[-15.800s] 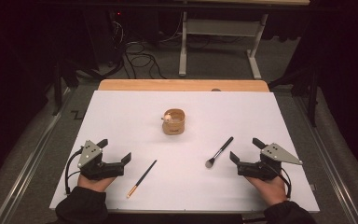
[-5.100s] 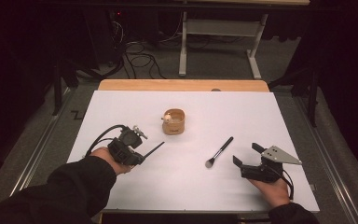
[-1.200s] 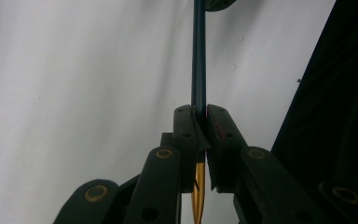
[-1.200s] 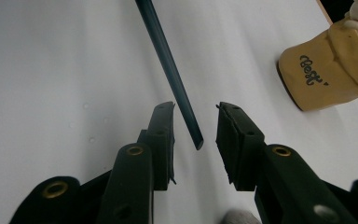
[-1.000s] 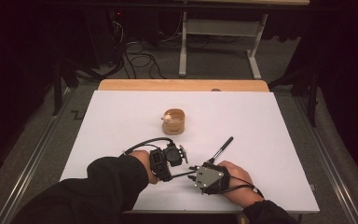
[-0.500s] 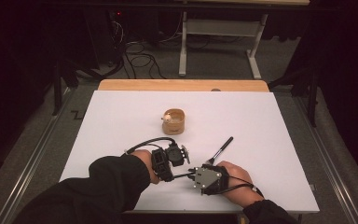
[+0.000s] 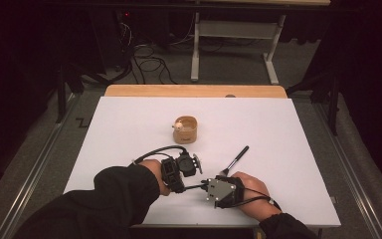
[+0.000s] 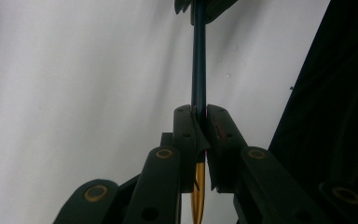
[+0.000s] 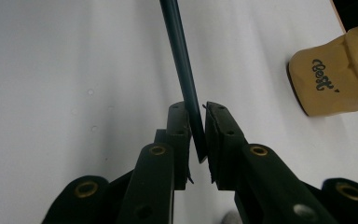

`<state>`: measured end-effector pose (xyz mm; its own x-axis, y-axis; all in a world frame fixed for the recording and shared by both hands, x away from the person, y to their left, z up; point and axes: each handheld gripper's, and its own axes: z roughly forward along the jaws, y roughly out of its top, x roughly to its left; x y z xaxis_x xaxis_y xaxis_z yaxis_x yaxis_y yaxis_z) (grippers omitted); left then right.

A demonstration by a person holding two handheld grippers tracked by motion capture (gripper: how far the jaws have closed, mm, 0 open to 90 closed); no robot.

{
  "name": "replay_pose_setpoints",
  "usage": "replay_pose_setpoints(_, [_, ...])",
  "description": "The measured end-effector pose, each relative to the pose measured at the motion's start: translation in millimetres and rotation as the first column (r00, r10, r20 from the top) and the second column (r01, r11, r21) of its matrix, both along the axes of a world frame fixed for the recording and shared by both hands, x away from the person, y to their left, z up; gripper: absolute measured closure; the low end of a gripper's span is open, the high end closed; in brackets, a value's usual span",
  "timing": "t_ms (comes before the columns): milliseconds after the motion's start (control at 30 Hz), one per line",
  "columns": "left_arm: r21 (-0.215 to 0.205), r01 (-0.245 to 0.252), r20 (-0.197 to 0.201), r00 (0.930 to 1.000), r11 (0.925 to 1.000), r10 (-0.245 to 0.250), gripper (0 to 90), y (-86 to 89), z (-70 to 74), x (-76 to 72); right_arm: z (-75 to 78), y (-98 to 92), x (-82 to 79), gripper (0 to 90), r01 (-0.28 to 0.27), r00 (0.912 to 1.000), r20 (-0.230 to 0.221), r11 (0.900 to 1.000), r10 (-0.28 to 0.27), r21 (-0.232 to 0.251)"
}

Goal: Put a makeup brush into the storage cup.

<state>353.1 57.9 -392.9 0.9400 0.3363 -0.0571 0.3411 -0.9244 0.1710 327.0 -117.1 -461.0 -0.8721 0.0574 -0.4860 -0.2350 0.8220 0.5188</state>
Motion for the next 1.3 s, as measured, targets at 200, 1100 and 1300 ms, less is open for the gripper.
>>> replay_pose_setpoints(200, [-0.011, -0.001, 0.004, 1.0, 0.9999, 0.001, 82.7, 1.9, 1.6, 1.1, -0.5, 0.3, -1.7, 84.5, -0.003, 1.0, 0.007, 1.0, 0.004, -0.018])
replay_pose_setpoints(1100, [0.003, -0.111, 0.077, 0.9909, 0.9938, 0.111, 37.7, 7.9, 2.6, 5.3, -0.1, 0.0, -1.6, 87.2, -0.022, 0.9998, 0.003, 0.999, 0.022, -0.031])
replay_pose_setpoints(1300, [0.011, -0.133, 0.063, 0.9892, 0.991, 0.132, 28.8, 13.5, -1.1, 4.7, -1.0, -2.6, -0.1, 87.2, -0.008, 1.0, -0.005, 0.999, 0.008, -0.032])
